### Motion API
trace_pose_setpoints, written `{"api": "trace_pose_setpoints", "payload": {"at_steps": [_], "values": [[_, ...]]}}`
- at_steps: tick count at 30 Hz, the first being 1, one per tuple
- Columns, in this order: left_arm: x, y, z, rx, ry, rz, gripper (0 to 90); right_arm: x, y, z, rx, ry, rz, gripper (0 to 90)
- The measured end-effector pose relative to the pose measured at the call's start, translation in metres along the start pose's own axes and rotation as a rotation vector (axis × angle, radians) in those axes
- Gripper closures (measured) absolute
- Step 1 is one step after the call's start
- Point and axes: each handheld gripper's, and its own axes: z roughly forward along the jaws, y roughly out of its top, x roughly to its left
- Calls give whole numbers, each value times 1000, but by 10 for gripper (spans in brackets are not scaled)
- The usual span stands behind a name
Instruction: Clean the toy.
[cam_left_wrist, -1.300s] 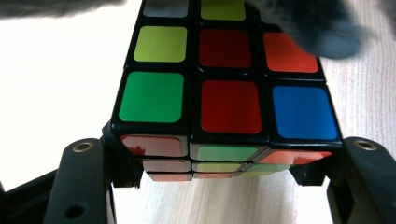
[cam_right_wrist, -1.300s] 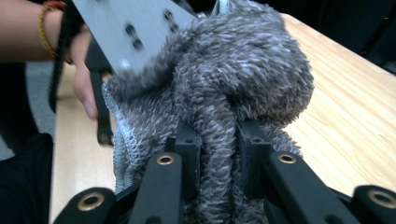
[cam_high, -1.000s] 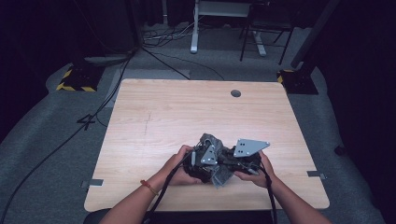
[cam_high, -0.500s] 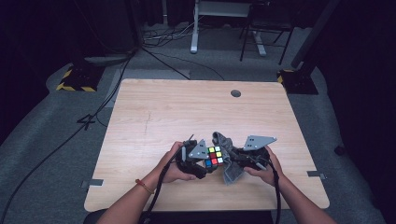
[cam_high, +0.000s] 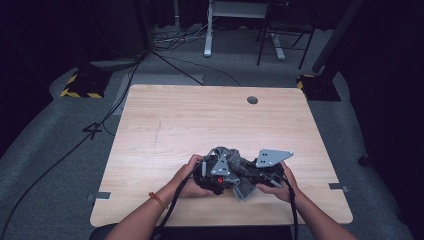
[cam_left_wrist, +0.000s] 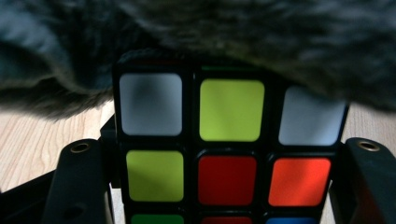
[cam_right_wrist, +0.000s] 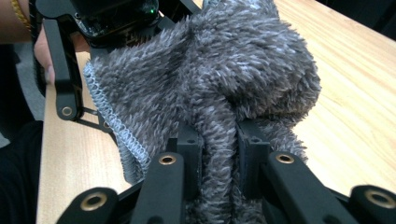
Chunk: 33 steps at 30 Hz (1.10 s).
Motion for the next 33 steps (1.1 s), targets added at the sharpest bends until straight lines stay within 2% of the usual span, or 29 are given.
{"api": "trace_pose_setpoints", "payload": {"at_steps": [3,5,6,8,12,14,17,21,24,25,26,28,33], "values": [[2,-1,-4,-15,0,-8,332,-2,-1,-1,8,-18,-3,755],[3,-1,-7,-25,0,-11,333,-4,-4,-1,26,-33,-4,755],[4,-1,-10,-46,-9,-13,333,-6,-7,-1,35,-36,3,755],[5,0,-14,-55,3,-17,333,-9,-12,0,62,-45,8,755],[9,-2,-19,-67,19,-34,333,-10,-18,0,68,-14,27,755],[11,-3,-19,-56,24,-37,334,-4,-15,0,65,-9,2,755],[9,-3,-14,-35,17,-38,334,2,-7,-3,29,-8,-19,754],[0,2,-2,25,9,11,334,4,2,-3,-10,-5,-29,753],[-5,5,4,41,-1,27,333,7,8,-1,-14,-20,-53,753],[-5,5,4,38,-6,21,333,8,8,0,-3,-30,-71,753],[-4,4,4,30,-14,13,334,7,8,0,-3,-31,-66,753],[-2,3,0,4,-22,-4,334,4,6,0,8,-40,-44,754],[-2,4,-11,-50,-25,-4,334,-7,-5,-1,52,-66,-1,754]]}}
